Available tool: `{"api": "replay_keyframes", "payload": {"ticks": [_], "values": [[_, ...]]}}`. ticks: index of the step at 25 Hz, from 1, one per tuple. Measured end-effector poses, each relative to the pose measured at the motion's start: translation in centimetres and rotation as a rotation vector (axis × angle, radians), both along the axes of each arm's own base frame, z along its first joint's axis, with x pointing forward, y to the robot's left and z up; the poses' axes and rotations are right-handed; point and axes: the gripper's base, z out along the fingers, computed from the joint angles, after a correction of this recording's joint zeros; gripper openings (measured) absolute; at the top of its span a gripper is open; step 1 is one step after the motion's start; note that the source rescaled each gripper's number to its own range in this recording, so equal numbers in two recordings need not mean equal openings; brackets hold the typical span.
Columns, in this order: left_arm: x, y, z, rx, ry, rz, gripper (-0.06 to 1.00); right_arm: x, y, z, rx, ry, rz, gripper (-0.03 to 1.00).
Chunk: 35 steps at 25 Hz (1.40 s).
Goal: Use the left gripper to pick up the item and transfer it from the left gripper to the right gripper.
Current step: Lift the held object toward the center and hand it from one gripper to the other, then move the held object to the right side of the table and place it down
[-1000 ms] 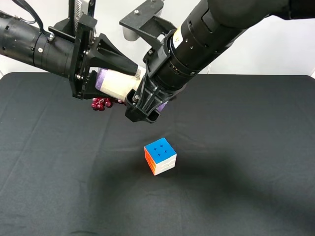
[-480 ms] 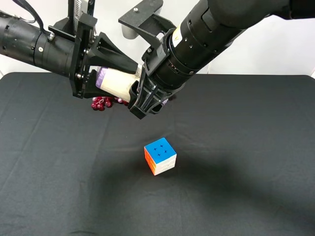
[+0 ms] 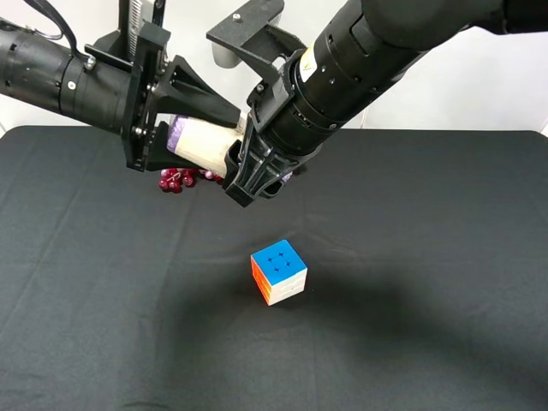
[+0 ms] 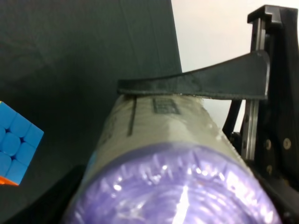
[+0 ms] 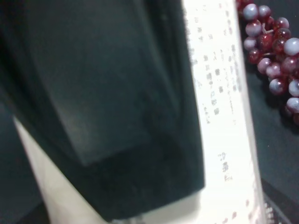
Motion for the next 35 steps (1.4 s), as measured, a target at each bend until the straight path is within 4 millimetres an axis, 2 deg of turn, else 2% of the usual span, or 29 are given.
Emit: {"api": "replay_keyframes", "payload": {"ticks": [2, 3, 5, 7, 13, 22, 29, 35], "values": [[0.1, 0.0, 0.0, -0.001, 0.020, 0.018, 0.62, 0.0, 0.0, -0.1, -0.002, 0.002, 0.000, 0.08], [0.1, 0.0, 0.0, -0.001, 0.031, 0.024, 0.77, 0.0, 0.0, -0.1, -0.003, 0.003, 0.000, 0.08], [0.0, 0.0, 0.1, -0.002, 0.038, 0.026, 0.90, 0.0, 0.1, -0.2, -0.004, 0.004, 0.000, 0.08], [-0.1, 0.0, 0.2, -0.008, 0.043, 0.016, 0.96, 0.1, 0.1, -0.2, -0.005, 0.005, 0.000, 0.07], [-0.4, -0.1, 0.3, -0.029, 0.058, -0.017, 0.99, 0.1, 0.1, -0.2, -0.005, 0.005, 0.000, 0.05], [-0.5, 0.5, 0.6, -0.026, 0.053, -0.024, 0.99, 0.1, 0.1, -0.2, -0.005, 0.007, -0.003, 0.04], [-0.7, 3.1, 1.8, 0.021, 0.017, 0.009, 0.99, 0.0, 0.1, -0.2, -0.005, 0.008, -0.003, 0.04], [-1.1, 6.5, 3.0, 0.084, -0.033, 0.063, 0.99, 0.0, 0.1, -0.2, -0.001, 0.015, -0.010, 0.04]]}}
